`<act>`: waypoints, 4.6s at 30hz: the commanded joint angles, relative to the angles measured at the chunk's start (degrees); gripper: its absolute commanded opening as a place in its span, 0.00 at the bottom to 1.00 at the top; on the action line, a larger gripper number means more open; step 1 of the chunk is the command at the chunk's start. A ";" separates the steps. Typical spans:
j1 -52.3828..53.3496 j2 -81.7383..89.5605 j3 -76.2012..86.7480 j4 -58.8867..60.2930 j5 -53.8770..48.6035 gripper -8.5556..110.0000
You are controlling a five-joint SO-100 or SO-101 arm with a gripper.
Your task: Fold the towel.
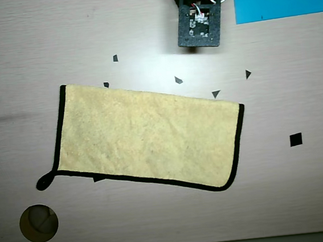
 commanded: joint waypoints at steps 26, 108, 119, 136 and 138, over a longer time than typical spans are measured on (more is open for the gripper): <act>0.62 0.18 2.29 0.35 0.53 0.08; 35.86 -79.80 -56.87 -36.30 76.99 0.23; 37.53 -93.87 -62.14 -46.32 74.88 0.21; 35.33 -106.79 -70.93 -51.68 72.33 0.20; 35.07 -108.19 -71.98 -51.68 72.25 0.20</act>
